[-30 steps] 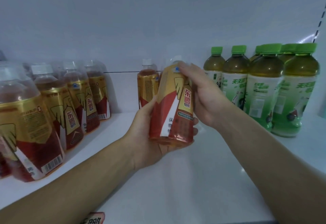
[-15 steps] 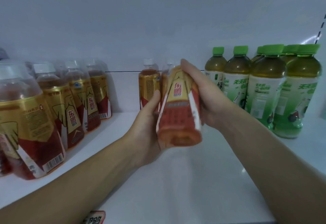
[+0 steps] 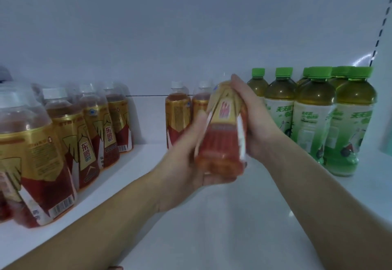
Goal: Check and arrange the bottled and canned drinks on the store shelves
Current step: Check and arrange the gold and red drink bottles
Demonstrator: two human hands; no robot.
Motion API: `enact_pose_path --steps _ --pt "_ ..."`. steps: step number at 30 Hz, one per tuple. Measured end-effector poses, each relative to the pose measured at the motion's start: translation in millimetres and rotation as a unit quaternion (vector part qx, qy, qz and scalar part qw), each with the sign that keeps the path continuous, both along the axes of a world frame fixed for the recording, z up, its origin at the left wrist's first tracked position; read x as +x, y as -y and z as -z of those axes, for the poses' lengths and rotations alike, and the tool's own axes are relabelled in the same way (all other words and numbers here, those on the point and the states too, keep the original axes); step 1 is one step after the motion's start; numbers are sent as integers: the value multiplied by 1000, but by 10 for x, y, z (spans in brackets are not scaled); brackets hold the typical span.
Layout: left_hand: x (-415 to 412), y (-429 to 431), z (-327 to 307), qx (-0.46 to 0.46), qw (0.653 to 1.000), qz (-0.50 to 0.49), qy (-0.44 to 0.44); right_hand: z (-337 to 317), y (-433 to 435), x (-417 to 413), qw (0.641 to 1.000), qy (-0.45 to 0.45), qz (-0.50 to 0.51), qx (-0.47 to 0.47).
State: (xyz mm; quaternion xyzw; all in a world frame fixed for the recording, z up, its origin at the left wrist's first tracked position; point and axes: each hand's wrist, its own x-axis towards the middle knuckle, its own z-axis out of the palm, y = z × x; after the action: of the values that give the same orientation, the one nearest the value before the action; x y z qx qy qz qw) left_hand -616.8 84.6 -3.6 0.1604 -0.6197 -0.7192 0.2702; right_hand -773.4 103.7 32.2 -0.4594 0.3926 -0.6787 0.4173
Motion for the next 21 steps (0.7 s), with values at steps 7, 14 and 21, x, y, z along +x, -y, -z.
enact_pose_path --steps 7,14,21 --pt "108 126 73 -250 955 -152 52 133 -51 145 888 -321 144 -295" --pt "96 223 139 -307 925 -225 -14 179 -56 209 821 -382 188 -379" --pt "179 209 96 -261 936 -233 36 89 -86 271 885 -388 152 -208"
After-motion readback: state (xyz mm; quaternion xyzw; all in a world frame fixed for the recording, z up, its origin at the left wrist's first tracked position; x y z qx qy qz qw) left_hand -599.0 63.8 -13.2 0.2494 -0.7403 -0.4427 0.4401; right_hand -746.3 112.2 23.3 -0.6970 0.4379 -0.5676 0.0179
